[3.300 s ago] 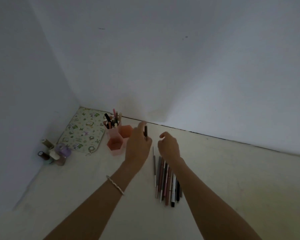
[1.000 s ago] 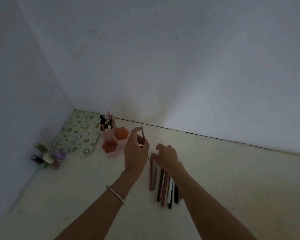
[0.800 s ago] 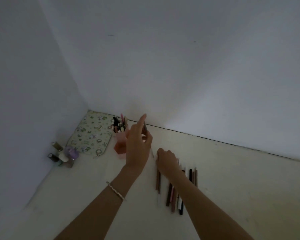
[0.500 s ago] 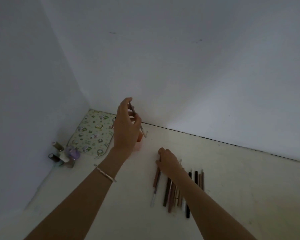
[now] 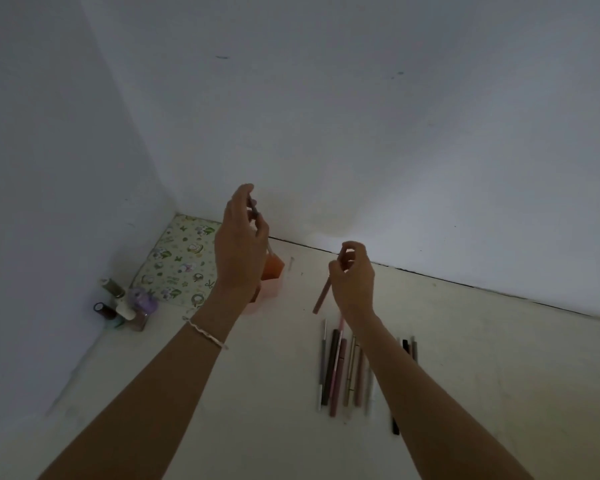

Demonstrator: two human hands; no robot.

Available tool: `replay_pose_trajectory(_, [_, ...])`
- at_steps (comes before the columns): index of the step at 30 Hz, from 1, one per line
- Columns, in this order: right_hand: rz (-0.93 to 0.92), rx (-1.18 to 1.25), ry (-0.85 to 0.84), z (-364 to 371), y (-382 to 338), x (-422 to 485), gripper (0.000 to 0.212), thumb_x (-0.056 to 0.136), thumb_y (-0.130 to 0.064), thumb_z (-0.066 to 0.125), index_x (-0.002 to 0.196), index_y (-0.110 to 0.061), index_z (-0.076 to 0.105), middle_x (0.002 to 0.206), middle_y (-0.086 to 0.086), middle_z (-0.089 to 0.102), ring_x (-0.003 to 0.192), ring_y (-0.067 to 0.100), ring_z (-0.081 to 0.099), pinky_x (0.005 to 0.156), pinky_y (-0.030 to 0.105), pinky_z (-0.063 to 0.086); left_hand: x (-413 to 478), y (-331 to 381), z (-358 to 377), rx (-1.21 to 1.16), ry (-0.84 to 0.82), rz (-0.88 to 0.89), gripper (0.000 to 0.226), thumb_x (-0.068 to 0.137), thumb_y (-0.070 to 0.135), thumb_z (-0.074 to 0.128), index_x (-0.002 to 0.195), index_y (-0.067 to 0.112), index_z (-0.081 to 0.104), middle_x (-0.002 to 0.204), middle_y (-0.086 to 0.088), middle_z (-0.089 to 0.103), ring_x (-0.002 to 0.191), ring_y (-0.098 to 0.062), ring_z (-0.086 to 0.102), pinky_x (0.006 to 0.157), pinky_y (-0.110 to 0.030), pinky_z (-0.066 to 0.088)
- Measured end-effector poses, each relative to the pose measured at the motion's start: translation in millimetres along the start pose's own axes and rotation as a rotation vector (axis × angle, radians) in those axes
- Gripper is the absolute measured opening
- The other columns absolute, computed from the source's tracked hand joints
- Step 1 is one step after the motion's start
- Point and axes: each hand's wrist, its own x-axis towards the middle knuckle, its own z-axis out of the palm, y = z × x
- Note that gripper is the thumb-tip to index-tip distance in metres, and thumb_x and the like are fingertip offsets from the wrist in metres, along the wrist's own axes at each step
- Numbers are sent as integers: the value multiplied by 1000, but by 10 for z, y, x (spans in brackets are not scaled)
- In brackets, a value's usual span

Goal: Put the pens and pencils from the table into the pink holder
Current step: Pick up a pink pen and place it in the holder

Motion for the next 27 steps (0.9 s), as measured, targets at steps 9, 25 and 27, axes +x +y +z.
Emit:
replay_pose_trajectory(9, [-198, 277, 130, 229, -516, 6, 31, 87, -1, 55, 108, -24, 49, 91, -4, 59, 78, 13, 59, 69, 19, 51, -35, -166, -30, 600, -167, 231, 32, 93, 15, 57, 124, 17, 63, 138, -5, 56, 136, -25, 42, 113, -42, 25])
replay_pose_trajectory(25, [-90, -82, 2, -126, -110, 55, 37, 87, 4, 42, 114, -18, 56, 93, -1, 65, 77, 17, 62, 67, 31, 52, -1300, 239, 428, 396, -766, -208, 21, 94, 21, 53, 114, 17, 50, 99, 2, 58, 78, -10, 54, 68, -21, 47])
replay_pose_trajectory(27, [-44, -185, -65, -281, 0, 82, 27, 88, 0, 46, 105, -15, 62, 86, -2, 64, 71, 16, 60, 67, 32, 52, -1499, 214, 555, 444, -878, -330, 27, 95, 28, 54, 116, 15, 46, 104, -1, 59, 85, -15, 58, 71, -23, 46])
